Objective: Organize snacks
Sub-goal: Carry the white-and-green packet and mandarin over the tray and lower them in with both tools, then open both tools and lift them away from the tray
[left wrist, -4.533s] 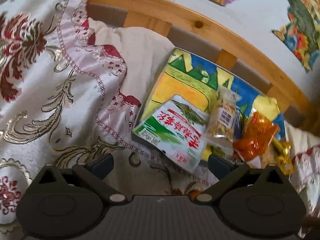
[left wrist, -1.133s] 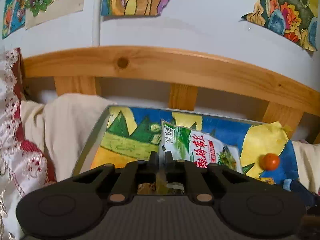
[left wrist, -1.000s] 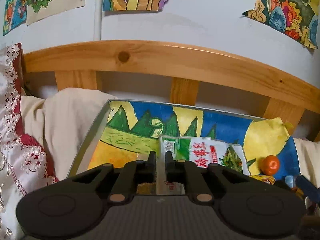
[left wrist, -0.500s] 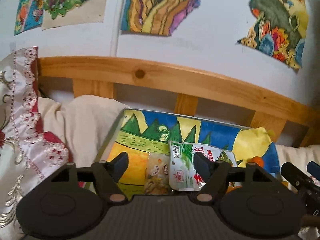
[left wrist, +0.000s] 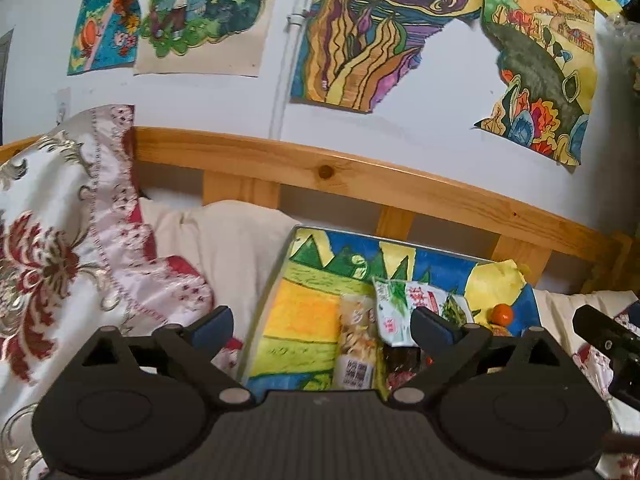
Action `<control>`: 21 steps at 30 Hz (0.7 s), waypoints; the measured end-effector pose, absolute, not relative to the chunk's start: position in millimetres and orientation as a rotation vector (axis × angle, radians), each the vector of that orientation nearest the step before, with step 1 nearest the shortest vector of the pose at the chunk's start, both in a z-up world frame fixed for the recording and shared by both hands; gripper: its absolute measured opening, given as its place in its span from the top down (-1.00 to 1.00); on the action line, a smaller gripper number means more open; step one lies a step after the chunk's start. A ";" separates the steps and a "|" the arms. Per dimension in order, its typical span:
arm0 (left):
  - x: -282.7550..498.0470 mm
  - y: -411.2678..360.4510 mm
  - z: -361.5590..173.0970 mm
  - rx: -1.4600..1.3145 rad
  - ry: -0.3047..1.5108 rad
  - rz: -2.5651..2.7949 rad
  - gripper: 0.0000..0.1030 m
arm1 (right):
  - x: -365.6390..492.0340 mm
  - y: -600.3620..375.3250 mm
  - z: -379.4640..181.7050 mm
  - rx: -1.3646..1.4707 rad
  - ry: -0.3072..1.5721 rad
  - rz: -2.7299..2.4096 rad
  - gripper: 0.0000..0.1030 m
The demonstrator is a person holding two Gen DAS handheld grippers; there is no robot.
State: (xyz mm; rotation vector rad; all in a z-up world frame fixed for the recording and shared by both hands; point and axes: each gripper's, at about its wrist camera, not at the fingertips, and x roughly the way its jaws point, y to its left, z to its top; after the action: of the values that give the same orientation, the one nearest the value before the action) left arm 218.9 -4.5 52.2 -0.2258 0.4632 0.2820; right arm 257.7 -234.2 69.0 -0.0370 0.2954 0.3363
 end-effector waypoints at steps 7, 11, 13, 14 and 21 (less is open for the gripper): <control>186.0 3.1 50.0 -0.204 0.455 0.286 -0.99 | 232.4 -230.9 71.1 -0.035 0.314 0.341 -0.88; 168.9 5.1 45.7 -0.196 0.462 0.282 -0.99 | 215.2 -230.0 69.8 -0.037 0.330 0.345 -0.91; 161.1 4.7 42.2 -0.190 0.472 0.281 -0.99 | 206.5 -230.6 68.5 -0.033 0.339 0.343 -0.94; 157.0 3.6 40.4 -0.183 0.476 0.279 -0.99 | 201.1 -231.7 67.7 -0.032 0.344 0.341 -0.94; 131.9 -4.8 29.1 -0.145 0.498 0.249 -0.99 | 172.2 -243.4 61.8 -0.003 0.383 0.325 -0.97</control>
State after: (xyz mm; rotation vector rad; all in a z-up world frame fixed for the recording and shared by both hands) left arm 131.9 -4.8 29.1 -0.1446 0.4976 0.2494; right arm 172.2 -243.4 61.8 -0.0035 0.3833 0.3251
